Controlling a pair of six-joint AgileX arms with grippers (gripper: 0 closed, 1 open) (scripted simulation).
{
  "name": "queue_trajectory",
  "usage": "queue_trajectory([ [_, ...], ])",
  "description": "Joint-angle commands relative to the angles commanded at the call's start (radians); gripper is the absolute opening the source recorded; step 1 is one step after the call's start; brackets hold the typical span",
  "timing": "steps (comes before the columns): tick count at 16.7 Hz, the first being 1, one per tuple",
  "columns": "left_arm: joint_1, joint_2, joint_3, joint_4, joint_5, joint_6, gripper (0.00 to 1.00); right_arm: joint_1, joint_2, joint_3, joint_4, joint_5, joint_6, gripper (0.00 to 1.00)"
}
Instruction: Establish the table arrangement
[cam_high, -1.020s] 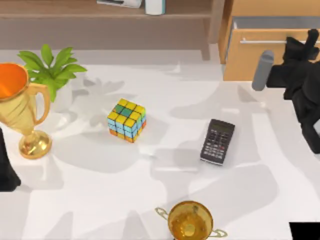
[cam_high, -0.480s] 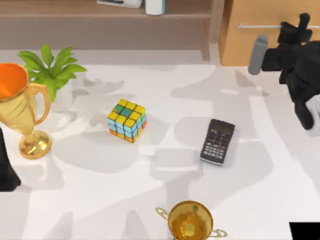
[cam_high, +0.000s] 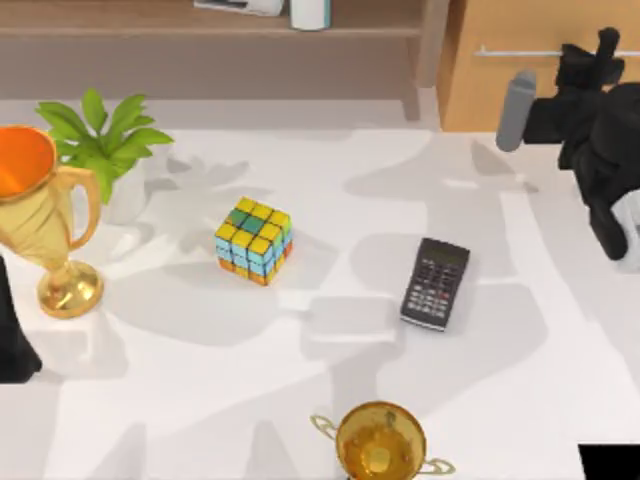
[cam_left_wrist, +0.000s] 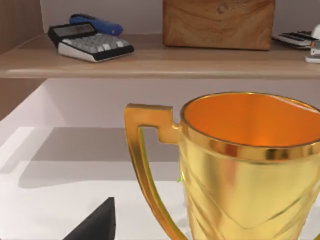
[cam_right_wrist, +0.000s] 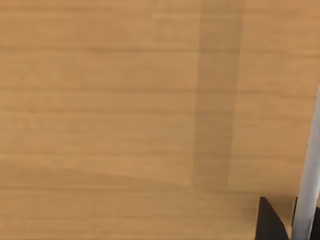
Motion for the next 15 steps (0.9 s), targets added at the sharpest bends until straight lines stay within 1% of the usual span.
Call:
queue_trajectory([
  [8,0.000,0.000,0.000,0.000,0.000,0.000,1.00,0.000,0.000,0.000,0.000,0.000,0.000,0.98],
  [9,0.000,0.000,0.000,0.000,0.000,0.000,1.00,0.000,0.000,0.000,0.000,0.000,0.000,1.00],
  [15,0.000,0.000,0.000,0.000,0.000,0.000,1.00,0.000,0.000,0.000,0.000,0.000,0.000,1.00],
])
